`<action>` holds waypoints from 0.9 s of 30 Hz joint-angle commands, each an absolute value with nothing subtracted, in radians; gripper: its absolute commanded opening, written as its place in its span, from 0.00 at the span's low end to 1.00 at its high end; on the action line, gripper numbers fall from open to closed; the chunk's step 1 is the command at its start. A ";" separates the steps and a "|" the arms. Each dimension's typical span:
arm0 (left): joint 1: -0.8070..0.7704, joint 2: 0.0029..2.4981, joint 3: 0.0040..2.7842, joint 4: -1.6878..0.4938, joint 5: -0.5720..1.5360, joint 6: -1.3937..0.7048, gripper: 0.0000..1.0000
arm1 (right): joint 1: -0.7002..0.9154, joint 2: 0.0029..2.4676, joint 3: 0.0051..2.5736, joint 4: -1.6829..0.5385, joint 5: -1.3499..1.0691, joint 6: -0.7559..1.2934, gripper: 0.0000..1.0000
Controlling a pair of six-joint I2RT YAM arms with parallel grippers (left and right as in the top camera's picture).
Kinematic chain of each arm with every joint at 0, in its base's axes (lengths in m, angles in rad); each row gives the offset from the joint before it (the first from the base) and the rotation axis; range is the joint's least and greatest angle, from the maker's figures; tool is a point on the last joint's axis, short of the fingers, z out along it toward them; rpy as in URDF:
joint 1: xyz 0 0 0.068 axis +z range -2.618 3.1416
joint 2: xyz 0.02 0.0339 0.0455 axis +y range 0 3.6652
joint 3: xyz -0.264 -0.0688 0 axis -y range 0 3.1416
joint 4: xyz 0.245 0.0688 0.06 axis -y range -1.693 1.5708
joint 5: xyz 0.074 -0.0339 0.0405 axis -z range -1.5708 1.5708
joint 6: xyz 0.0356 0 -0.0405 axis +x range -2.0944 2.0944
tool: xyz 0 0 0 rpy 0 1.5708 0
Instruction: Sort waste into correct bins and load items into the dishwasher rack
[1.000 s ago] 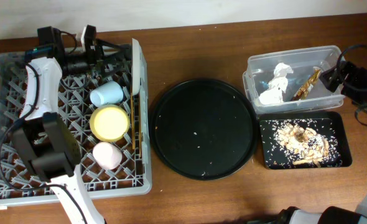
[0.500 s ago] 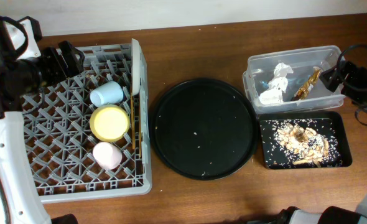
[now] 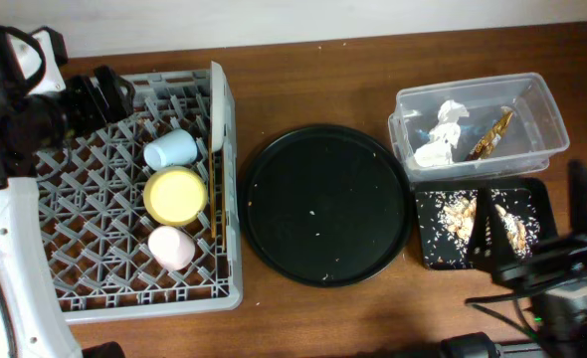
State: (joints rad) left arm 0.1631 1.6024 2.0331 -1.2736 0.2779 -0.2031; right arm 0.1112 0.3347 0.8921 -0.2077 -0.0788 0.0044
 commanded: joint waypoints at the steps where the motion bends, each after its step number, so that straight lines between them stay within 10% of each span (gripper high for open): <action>1: 0.160 1.599 2.032 -1.277 0.272 -0.209 0.99 | 0.029 0.114 0.497 0.049 -0.105 0.039 0.99; 5: 0.160 1.599 2.032 -1.277 0.272 -0.209 0.99 | 0.026 0.003 0.115 0.383 -0.102 0.062 0.99; 11: 0.160 1.599 2.032 -1.277 0.272 -0.209 0.99 | 0.027 0.003 0.006 -0.056 -0.101 0.061 0.99; 27: 0.155 1.515 2.009 -1.277 0.265 -0.209 0.99 | 0.026 0.004 0.006 -0.071 -0.094 0.061 0.99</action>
